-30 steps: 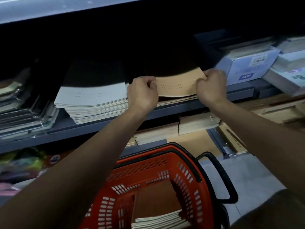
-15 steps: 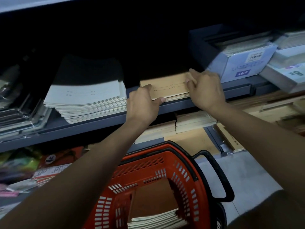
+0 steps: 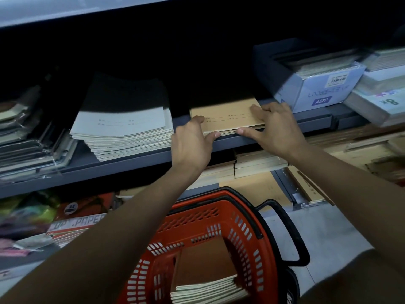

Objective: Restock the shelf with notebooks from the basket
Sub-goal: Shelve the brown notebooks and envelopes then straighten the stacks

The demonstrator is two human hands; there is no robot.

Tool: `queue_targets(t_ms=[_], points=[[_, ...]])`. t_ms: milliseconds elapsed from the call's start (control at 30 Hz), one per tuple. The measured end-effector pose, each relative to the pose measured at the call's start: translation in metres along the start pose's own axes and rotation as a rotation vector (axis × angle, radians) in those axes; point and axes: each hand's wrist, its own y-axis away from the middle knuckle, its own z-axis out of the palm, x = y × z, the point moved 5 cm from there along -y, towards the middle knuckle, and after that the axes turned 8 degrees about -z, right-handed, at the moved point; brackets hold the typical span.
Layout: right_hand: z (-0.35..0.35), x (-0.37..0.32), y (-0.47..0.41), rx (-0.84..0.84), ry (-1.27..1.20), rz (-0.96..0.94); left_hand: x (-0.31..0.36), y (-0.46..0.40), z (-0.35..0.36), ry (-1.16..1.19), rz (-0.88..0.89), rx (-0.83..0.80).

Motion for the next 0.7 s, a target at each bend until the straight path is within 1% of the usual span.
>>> queue_targets(t_ms=[133, 300, 400, 600, 700], points=[[0.000, -0.003, 0.007, -0.009, -0.047, 0.043, 0.000, 0.013, -0.003, -0.051, 0.081, -0.003], [-0.009, -0.013, 0.030, 0.064, -0.067, 0.108, -0.014, 0.037, -0.008, -0.084, 0.182, -0.124], [-0.012, -0.026, 0.047, 0.124, -0.097, 0.140, -0.024, 0.056, -0.021, -0.134, 0.231, -0.143], [-0.011, -0.064, 0.083, 0.146, -0.056, 0.098, -0.057, 0.082, -0.049, -0.147, 0.210, -0.122], [-0.003, -0.085, 0.100, 0.130, -0.050, 0.082, -0.078, 0.092, -0.057, -0.151, 0.181, -0.114]])
